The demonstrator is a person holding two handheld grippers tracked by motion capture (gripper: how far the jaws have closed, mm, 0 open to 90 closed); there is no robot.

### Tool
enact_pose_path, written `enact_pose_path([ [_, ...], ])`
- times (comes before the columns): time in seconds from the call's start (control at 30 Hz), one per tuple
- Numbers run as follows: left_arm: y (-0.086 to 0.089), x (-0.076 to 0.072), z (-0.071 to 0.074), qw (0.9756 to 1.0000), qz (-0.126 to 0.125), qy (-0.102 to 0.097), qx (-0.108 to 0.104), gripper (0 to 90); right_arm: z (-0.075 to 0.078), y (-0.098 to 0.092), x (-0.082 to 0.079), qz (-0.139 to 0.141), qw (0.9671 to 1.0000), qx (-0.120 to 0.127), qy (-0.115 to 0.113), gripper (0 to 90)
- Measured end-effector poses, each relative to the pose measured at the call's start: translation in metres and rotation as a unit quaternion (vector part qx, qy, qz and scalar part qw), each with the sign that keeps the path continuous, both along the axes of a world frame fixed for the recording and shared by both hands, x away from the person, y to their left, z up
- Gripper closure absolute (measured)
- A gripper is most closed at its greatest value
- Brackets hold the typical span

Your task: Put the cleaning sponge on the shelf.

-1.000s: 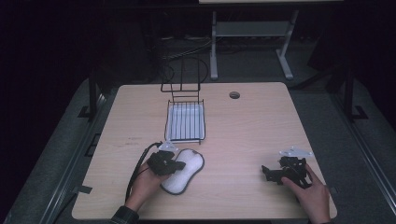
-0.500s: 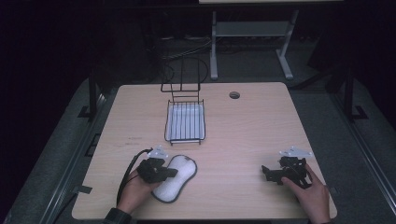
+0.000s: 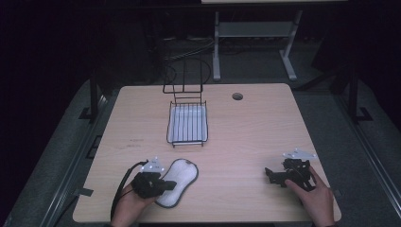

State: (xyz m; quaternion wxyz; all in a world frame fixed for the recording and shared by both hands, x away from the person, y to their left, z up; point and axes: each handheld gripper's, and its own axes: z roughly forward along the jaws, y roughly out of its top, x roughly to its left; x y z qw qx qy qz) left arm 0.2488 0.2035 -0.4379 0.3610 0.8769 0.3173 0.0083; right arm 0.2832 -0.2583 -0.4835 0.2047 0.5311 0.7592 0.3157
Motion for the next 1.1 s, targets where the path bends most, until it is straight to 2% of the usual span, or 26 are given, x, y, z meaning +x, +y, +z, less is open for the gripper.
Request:
enact_pose_path([
  [0.1,0.001,-0.007,-0.002,1.0000,-0.003,0.000,0.002,89.7,0.000,0.000,0.000,-0.001,1.0000,0.000,0.001,0.0],
  [0.13,0.002,-0.014,-0.003,1.0000,-0.003,0.004,0.001,89.7,0.000,0.000,0.000,0.000,1.0000,-0.001,0.001,0.1],
  [0.2,0.005,-0.017,-0.005,1.0000,-0.002,0.008,0.003,89.8,0.000,0.000,0.000,0.000,1.0000,-0.001,0.001,0.0],
  [0.27,0.007,-0.017,-0.006,0.9999,0.004,0.011,-0.003,89.8,0.000,0.000,0.000,0.000,1.0000,-0.001,0.001,0.1],
  [0.5,0.018,-0.014,-0.005,0.9998,0.015,0.010,0.006,89.8,0.000,0.000,0.000,0.000,1.0000,-0.001,0.001,0.0],
  [0.97,0.051,-0.013,-0.002,0.9983,0.054,0.001,0.020,89.6,0.000,0.000,0.000,0.000,1.0000,0.000,0.001,0.0],
  [1.07,0.052,-0.013,0.000,0.9984,0.053,-0.003,0.019,87.2,0.000,0.000,0.000,-0.001,1.0000,0.000,0.001,0.1],
  [1.1,0.051,-0.013,0.002,0.9984,0.054,-0.008,0.015,83.4,0.000,0.000,0.000,-0.001,1.0000,0.000,0.001,0.0],
])
